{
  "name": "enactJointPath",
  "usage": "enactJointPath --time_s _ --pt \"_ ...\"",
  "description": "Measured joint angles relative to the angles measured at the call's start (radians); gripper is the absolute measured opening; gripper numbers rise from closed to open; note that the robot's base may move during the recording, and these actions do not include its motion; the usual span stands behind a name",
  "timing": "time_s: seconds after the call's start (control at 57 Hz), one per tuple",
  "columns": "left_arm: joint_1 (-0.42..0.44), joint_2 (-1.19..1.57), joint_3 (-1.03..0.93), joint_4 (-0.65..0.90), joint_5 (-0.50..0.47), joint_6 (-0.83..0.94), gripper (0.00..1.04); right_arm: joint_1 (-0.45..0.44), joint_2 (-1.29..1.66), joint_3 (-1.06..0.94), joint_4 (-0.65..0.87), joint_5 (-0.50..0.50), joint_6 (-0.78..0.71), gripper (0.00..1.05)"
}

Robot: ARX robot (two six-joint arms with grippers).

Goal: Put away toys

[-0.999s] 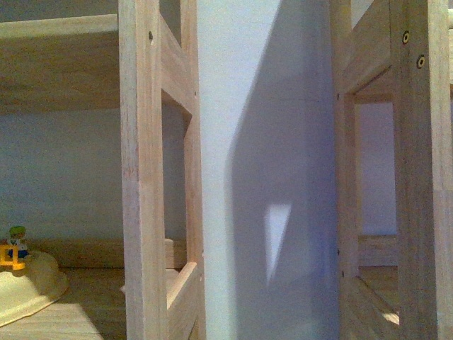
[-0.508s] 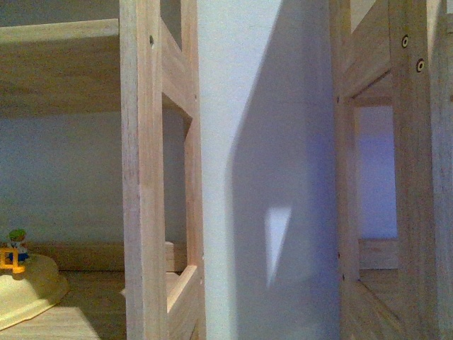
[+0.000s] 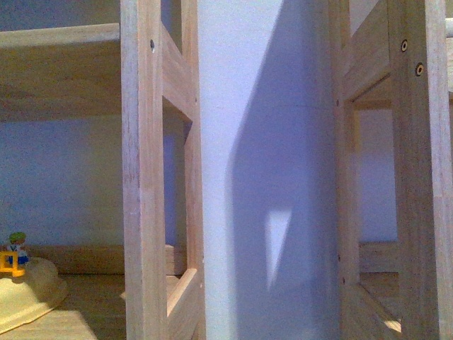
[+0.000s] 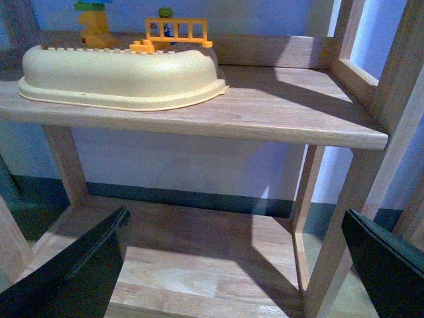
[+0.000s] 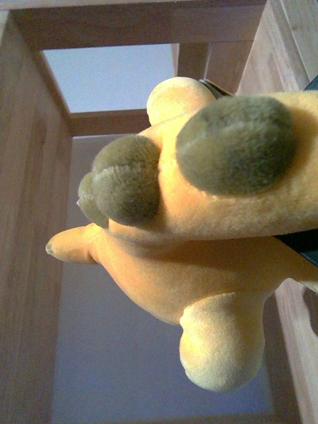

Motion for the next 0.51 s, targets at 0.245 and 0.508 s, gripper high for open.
enactJointPath --time_s 0.245,0.508 --pt "0.000 0.000 0.000 0.000 0.000 0.000 0.98 -0.097 0.163 0.143 -0.012 -0.088 0.166 0.07" --pt "0.000 0.000 0.000 0.000 0.000 0.000 0.98 0.106 0.369 0.309 -0.010 -0.046 0.162 0.07"
